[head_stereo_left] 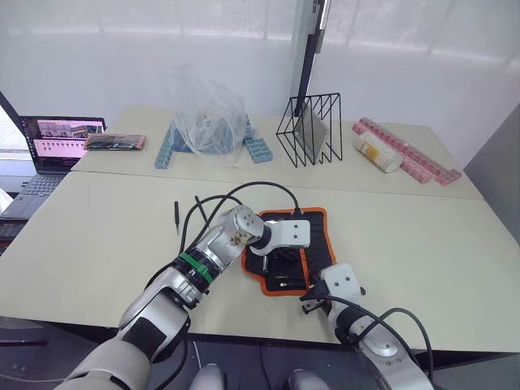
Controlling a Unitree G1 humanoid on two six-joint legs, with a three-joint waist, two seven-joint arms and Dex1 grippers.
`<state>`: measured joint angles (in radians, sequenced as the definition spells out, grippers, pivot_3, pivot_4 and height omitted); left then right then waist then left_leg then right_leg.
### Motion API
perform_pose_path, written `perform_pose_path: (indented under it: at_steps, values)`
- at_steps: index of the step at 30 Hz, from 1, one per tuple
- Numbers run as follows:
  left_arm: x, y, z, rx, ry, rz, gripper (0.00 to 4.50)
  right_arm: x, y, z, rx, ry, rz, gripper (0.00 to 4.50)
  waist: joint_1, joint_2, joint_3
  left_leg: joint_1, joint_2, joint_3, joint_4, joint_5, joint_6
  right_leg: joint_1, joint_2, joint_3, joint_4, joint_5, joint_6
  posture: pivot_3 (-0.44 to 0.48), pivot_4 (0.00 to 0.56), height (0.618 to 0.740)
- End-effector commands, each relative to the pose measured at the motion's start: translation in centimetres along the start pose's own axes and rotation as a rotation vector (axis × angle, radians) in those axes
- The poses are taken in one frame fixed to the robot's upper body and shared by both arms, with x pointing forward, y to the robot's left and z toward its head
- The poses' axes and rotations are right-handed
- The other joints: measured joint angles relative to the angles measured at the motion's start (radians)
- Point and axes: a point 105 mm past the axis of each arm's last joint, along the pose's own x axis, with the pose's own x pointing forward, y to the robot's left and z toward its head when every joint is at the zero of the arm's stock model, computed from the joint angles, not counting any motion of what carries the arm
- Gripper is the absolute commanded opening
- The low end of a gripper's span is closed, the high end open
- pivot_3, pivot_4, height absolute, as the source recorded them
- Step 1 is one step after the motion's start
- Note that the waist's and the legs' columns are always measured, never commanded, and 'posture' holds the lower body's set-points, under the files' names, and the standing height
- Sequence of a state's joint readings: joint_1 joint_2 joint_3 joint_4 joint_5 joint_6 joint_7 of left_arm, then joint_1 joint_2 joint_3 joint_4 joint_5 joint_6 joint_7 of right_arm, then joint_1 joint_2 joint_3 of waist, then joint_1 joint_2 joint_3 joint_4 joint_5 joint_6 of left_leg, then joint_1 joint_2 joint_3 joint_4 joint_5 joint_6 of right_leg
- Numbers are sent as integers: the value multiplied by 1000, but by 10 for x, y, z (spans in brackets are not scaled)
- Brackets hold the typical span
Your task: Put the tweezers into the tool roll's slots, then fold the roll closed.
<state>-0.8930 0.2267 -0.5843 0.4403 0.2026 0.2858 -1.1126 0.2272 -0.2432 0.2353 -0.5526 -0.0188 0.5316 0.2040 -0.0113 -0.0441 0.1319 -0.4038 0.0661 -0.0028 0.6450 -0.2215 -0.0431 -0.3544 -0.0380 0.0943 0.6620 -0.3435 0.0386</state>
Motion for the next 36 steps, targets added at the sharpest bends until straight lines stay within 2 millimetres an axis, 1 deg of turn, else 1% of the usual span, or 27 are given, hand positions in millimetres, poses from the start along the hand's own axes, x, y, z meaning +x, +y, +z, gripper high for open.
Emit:
perform_pose_path:
  at_steps: [1,9,13,17,19,21,24,29,30,32,34,36]
  values:
    - [5,0,-2,-9,7,13,14,-5,25,-52,52,220,99,0,0,0,-1,0,0,0,0,0,0,0,0,0,0,0,0,0,150,708]
    - [15,3,4,-19,-14,21,14,-5,26,-52,51,221,106,0,5,-1,-5,1,-1,-1,1,0,0,1,0,0,0,0,0,0,150,708]
    - [18,0,1,-28,-14,14,14,-6,27,-52,49,222,105,0,9,-2,-9,1,-1,-1,1,0,0,2,0,0,0,0,0,0,150,708]
    - [13,2,-5,-38,-9,23,14,-6,26,-52,48,222,102,0,10,-2,-10,1,-1,-1,1,0,0,2,0,0,0,0,0,0,150,708]
    - [7,3,-6,-44,-12,33,14,-6,26,-52,48,222,101,0,9,-2,-10,1,-1,-1,1,0,0,2,0,0,0,0,0,0,150,708]
    - [1,5,-6,-45,-22,43,909,-5,25,-52,48,222,99,0,6,-2,-10,1,-1,-1,1,0,0,2,0,0,0,0,0,0,150,708]
    - [-12,6,0,-60,-60,50,1851,-4,25,-52,46,221,99,0,-3,-2,-9,1,-1,-1,0,0,0,2,0,0,1,0,0,0,150,708]
    - [-54,12,15,-83,-151,100,3458,-3,24,-53,42,221,101,0,-11,0,-8,0,1,-1,0,0,0,0,2,1,1,0,0,0,150,708]
    - [-62,12,17,-97,-167,108,3851,-3,24,-53,41,222,101,0,-12,0,-8,0,1,-1,0,0,0,0,3,1,1,0,0,0,150,708]
    - [-79,14,16,-117,-188,137,4458,-2,23,-53,38,221,104,0,-11,1,-8,0,2,-2,0,0,0,0,3,1,1,0,0,0,150,708]
    - [-96,13,11,-140,-197,165,4458,-1,22,-53,36,222,105,0,-15,1,-8,0,2,-2,0,0,0,0,3,1,1,0,0,0,150,708]
    - [-115,9,-1,-180,-198,197,4458,-1,21,-53,32,222,105,0,-17,1,-7,1,2,-2,0,0,0,0,3,2,2,0,0,0,150,708]
